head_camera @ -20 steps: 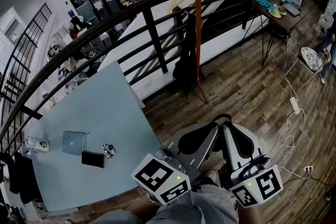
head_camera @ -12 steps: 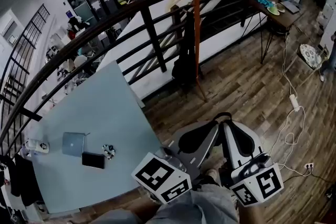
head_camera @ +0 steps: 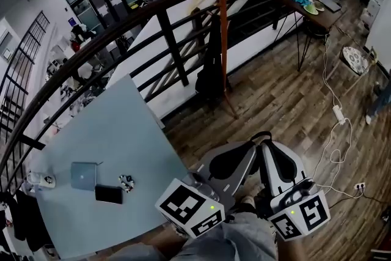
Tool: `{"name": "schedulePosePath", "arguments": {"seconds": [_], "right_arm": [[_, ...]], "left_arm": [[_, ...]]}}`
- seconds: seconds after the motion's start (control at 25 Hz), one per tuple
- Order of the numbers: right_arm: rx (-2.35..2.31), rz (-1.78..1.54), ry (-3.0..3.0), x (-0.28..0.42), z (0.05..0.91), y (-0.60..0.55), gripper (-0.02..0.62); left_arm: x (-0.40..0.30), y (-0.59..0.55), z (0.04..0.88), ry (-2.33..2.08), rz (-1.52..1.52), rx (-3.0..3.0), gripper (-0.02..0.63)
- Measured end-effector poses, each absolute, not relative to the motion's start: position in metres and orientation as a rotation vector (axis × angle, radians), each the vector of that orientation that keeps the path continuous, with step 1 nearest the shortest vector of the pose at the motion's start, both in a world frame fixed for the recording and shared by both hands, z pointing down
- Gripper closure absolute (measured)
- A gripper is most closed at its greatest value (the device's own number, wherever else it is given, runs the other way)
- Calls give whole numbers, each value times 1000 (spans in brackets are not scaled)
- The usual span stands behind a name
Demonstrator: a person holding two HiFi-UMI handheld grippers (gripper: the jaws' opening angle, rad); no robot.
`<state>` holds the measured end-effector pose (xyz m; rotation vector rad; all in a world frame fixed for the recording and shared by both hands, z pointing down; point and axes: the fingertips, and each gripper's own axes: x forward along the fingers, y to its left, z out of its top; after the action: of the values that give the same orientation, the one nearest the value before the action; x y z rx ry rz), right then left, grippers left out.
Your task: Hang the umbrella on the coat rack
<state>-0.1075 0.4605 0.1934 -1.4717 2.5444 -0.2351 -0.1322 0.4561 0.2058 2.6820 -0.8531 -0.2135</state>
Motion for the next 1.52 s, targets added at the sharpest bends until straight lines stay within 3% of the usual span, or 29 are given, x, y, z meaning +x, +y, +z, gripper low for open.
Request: {"name": "schedulePosePath", "arguments": {"seconds": [0.6, 1.52], "right_arm": [[-1562, -242, 2491, -87, 201, 444, 597], [-1374, -279, 2602, 34, 198, 324, 597]], "left_arm": [[-109, 437, 214, -792, -175, 2704, 601], [12, 324, 214, -939, -194, 2631, 601]]}}
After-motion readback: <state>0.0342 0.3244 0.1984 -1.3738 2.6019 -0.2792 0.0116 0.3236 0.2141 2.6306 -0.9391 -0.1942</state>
